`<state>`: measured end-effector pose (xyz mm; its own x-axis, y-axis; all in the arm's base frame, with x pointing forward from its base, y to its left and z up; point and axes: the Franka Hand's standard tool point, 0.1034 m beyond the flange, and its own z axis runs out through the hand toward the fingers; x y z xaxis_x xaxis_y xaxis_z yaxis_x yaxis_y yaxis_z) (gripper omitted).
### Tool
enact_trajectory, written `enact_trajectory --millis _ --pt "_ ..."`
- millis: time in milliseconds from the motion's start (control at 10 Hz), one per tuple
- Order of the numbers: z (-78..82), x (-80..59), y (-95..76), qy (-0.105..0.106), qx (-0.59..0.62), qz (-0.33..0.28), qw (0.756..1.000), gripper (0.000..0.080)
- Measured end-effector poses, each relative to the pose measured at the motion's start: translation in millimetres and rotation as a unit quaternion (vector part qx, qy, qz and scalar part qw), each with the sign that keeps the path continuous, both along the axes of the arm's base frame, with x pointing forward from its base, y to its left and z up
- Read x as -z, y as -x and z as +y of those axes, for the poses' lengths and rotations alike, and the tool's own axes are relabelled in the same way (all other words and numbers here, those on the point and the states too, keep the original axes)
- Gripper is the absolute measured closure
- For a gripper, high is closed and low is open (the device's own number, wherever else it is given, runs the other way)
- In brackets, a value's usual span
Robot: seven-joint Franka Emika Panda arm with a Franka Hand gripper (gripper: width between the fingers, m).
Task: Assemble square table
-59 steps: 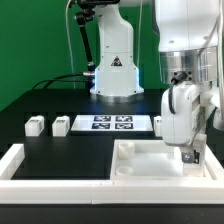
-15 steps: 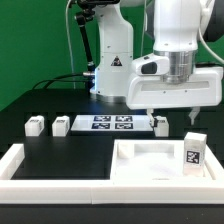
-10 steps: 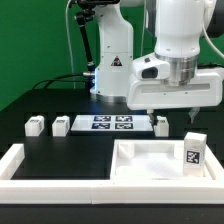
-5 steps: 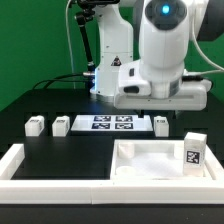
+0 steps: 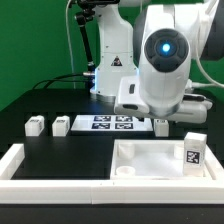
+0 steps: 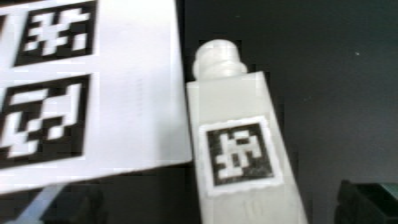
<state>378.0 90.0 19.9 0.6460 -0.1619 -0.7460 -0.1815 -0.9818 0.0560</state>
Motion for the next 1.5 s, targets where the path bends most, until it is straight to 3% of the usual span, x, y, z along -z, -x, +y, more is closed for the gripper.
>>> enact_trajectory --millis 400,600,700,800,900,1000,1500 --pt "9.6 10.8 5.6 0.009 0.027 0.007 1.000 0.0150" --pt "5.7 10.8 5.0 0.011 0.028 0.007 1.000 0.0150" --pt "5.0 10.8 4.8 0.011 0.029 0.007 0.999 0.0251" --pt "4.6 10.8 4.7 0.011 0.030 0.007 0.999 0.0251" --pt "3.9 10.8 4.6 0.011 0.031 0.007 0.999 0.0453" --pt "3.2 10.8 4.4 0.011 0.032 0.007 0.999 0.0511" --pt "-0.3 9.5 2.9 0.010 0.036 0.006 0.999 0.0511"
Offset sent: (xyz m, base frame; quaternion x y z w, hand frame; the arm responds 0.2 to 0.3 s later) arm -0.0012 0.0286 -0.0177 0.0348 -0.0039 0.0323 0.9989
